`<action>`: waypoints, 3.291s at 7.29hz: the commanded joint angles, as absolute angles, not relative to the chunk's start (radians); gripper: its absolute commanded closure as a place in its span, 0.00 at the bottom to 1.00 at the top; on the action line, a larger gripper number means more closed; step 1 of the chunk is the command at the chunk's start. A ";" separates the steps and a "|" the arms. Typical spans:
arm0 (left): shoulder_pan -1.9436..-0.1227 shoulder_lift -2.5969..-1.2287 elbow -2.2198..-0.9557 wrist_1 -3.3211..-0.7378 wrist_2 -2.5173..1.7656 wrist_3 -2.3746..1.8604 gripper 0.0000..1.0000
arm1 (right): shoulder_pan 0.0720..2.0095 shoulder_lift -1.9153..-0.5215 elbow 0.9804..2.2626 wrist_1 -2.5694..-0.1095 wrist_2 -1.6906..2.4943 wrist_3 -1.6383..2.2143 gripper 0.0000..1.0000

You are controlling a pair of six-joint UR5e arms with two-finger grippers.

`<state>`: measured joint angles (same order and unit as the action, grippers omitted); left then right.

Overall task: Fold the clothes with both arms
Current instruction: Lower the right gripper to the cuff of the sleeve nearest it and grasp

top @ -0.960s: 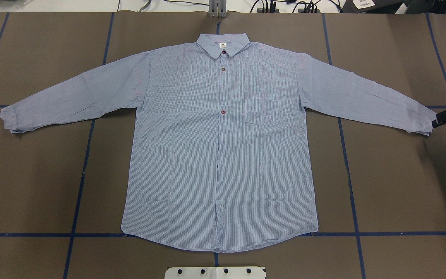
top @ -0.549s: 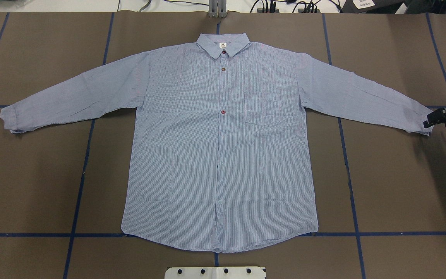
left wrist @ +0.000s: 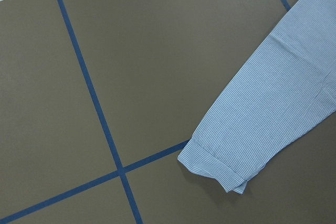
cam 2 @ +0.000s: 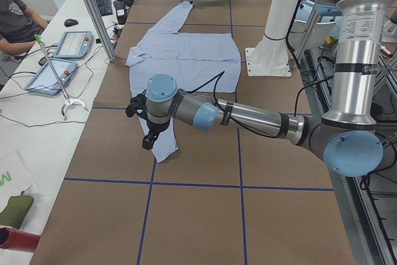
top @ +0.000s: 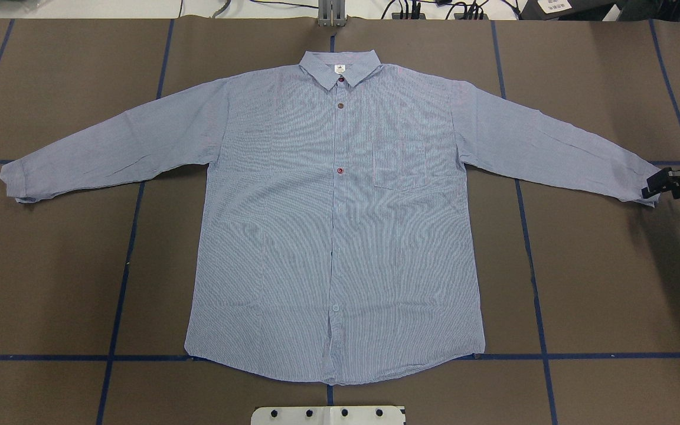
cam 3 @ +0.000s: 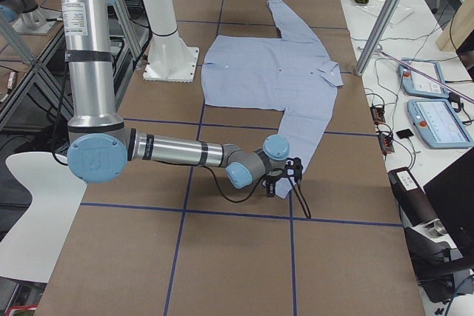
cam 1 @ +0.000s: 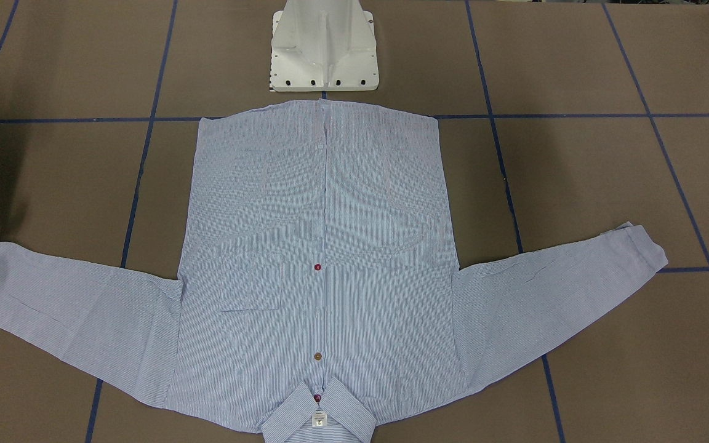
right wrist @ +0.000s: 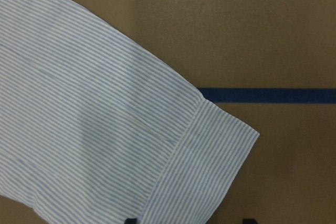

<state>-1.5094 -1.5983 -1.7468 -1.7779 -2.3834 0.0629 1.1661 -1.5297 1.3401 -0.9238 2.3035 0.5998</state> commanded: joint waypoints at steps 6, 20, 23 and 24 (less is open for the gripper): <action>-1.509 -1.606 -1.741 -1.778 -2.382 0.063 0.00 | 1.160 -1.531 1.339 -0.937 2.303 0.601 0.39; -1.509 -1.612 -1.744 -1.778 -2.382 0.063 0.00 | 1.163 -1.531 1.351 -0.939 2.359 0.598 0.78; -1.509 -1.612 -1.744 -1.778 -2.382 0.063 0.00 | 1.242 -1.543 1.409 -0.937 2.413 0.597 1.00; -1.509 -1.612 -1.744 -1.778 -2.382 0.063 0.00 | 1.252 -1.566 1.467 -0.937 2.418 0.597 1.00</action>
<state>-1.5094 -1.6122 -1.7441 -1.7779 -2.3823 0.0629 1.2283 -1.5461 1.4106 -0.9378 2.4015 0.5973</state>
